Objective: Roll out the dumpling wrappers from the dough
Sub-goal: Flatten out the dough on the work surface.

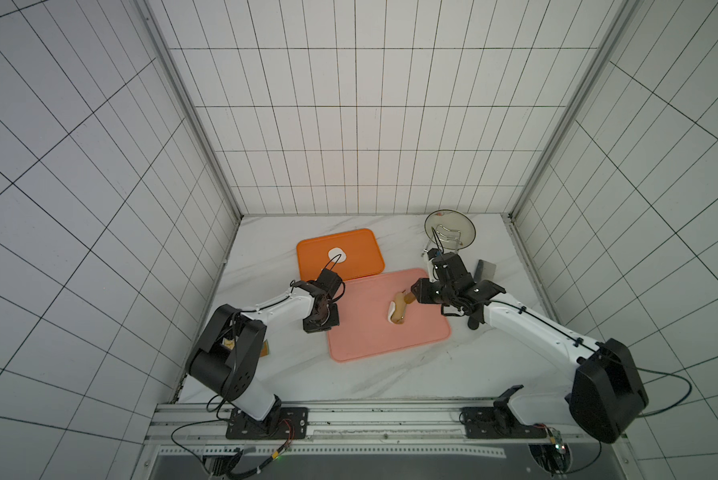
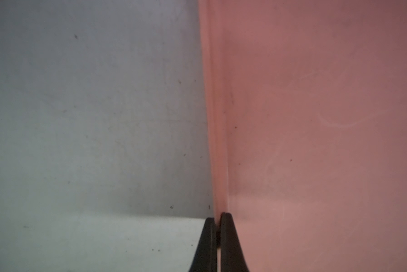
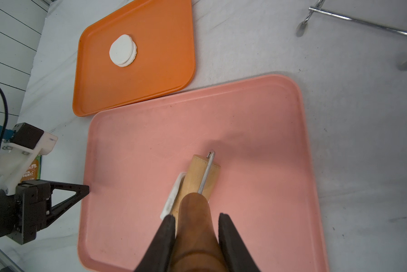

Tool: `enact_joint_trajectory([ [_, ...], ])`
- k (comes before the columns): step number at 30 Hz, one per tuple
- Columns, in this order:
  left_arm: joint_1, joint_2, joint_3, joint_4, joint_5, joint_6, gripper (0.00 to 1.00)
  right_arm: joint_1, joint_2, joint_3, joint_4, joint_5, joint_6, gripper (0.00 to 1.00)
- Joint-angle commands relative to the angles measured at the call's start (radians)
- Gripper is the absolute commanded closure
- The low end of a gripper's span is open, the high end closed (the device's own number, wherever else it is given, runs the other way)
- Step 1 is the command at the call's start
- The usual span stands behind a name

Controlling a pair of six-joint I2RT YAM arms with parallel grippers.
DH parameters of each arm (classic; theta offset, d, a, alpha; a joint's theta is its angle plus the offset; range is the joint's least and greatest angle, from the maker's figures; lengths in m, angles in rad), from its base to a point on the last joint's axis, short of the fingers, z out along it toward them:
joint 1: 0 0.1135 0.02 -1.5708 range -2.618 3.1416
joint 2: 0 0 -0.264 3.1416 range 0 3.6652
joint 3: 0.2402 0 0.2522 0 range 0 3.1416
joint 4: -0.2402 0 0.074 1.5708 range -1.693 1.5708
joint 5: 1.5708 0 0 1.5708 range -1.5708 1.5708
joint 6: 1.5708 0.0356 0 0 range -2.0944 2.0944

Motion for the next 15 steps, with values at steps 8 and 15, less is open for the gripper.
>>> enact_joint_trajectory([
  [8, -0.003, -0.010, -0.019, -0.030, -0.029, 0.005, 1.00, -0.023, 0.065, -0.067, -0.291, 0.309, -0.114, 1.00],
  [15, -0.006, -0.015, -0.025, -0.030, -0.026, 0.005, 1.00, -0.019, 0.065, -0.057, -0.291, 0.294, -0.112, 1.00],
])
